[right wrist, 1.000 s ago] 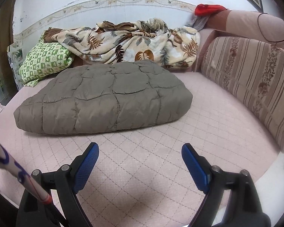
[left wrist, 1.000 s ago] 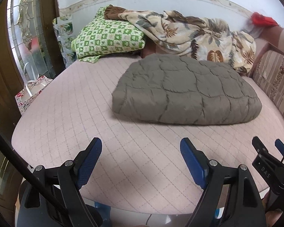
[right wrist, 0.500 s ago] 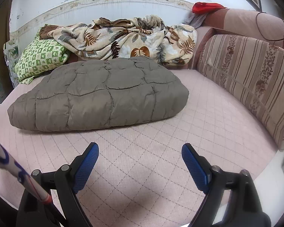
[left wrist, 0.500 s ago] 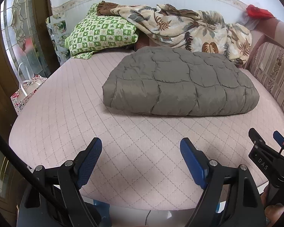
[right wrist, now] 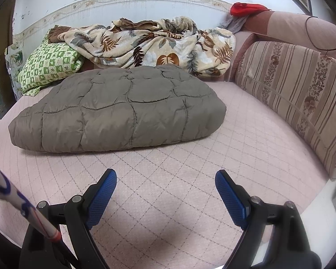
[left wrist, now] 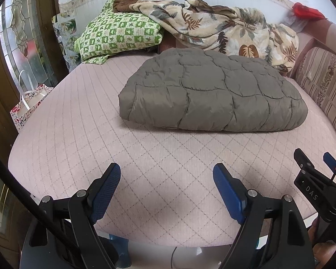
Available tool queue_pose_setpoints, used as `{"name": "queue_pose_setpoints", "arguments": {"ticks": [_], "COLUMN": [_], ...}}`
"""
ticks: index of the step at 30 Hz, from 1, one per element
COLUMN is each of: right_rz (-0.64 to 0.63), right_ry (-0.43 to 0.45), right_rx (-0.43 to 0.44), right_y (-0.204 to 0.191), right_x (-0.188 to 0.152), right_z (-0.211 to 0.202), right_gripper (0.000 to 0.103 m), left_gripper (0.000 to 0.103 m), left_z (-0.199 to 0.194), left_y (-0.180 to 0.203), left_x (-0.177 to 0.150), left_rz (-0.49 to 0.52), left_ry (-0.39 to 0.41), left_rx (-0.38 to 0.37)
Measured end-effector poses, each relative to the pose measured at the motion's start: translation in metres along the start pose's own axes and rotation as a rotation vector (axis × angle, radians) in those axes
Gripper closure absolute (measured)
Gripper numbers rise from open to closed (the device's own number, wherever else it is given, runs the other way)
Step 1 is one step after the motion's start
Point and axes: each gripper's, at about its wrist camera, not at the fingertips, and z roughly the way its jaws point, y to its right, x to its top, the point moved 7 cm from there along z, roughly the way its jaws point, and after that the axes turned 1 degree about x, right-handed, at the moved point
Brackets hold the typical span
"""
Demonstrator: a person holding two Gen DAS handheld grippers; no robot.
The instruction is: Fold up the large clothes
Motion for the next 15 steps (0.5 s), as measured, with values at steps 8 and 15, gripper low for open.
{"name": "queue_pose_setpoints", "arguments": {"ticks": [8, 15], "right_rz": [-0.004, -0.017], "right_ry": [0.002, 0.002], "right_rx": [0.005, 0.007], "right_y": [-0.0015, -0.0061], "right_x": [0.0003, -0.0003], "right_z": [0.0006, 0.0022], "right_gripper": [0.01, 0.01], "left_gripper": [0.019, 0.019], "left_z": [0.0054, 0.0093], "left_y": [0.0021, 0.0021], "left_x": [-0.0023, -0.0045], "left_rz": [0.007, 0.01], "left_ry": [-0.02, -0.032], "left_rx": [-0.007, -0.009]}}
